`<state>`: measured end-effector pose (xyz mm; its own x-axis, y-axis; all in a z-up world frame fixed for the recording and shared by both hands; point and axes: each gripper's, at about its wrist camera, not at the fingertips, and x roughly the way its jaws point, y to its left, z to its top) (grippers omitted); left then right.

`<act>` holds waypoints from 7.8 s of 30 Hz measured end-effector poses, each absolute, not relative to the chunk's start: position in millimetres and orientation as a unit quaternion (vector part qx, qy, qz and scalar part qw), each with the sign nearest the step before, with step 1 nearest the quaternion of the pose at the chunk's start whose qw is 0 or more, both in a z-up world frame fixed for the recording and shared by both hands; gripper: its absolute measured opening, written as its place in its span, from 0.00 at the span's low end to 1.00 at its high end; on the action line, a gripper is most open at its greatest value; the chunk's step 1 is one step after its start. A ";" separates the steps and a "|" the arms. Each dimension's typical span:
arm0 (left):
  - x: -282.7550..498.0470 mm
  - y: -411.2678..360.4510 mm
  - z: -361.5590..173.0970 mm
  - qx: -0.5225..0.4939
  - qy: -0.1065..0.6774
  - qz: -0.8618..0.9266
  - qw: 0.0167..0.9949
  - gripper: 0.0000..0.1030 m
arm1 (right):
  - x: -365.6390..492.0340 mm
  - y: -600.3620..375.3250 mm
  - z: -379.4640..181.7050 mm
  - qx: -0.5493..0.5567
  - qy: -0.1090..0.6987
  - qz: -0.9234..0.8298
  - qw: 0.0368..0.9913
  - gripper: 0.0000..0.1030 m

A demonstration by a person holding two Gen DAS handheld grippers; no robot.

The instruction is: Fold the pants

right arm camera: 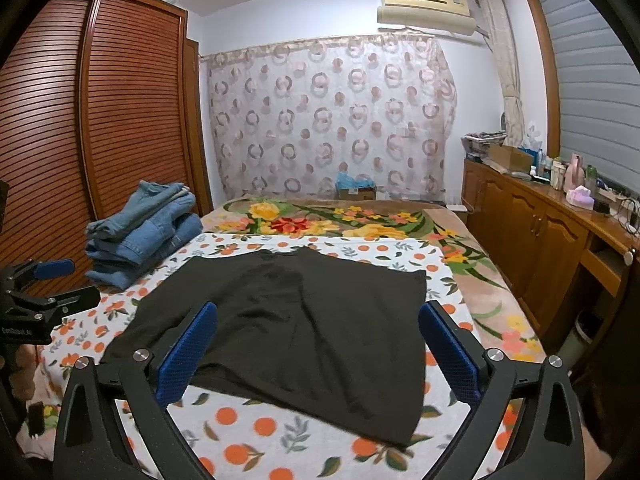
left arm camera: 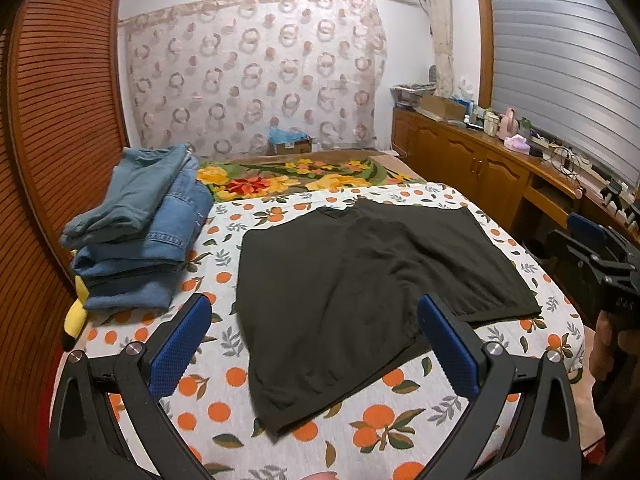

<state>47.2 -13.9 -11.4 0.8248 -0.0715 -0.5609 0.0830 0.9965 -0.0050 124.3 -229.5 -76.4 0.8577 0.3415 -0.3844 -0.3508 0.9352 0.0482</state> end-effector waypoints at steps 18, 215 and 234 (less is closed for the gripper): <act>107.3 -28.7 -40.6 0.022 0.340 -0.091 0.936 1.00 | 182.1 -248.4 -74.2 -0.039 0.259 0.183 0.948 0.61; 114.3 -125.6 -81.1 0.135 0.396 -0.130 0.899 0.56 | 56.4 -331.4 -22.9 0.009 0.264 0.221 0.939 0.06; 93.6 -83.7 -46.4 0.063 0.367 -0.163 0.914 0.58 | 47.1 -334.2 -71.9 0.015 0.357 0.219 0.908 0.06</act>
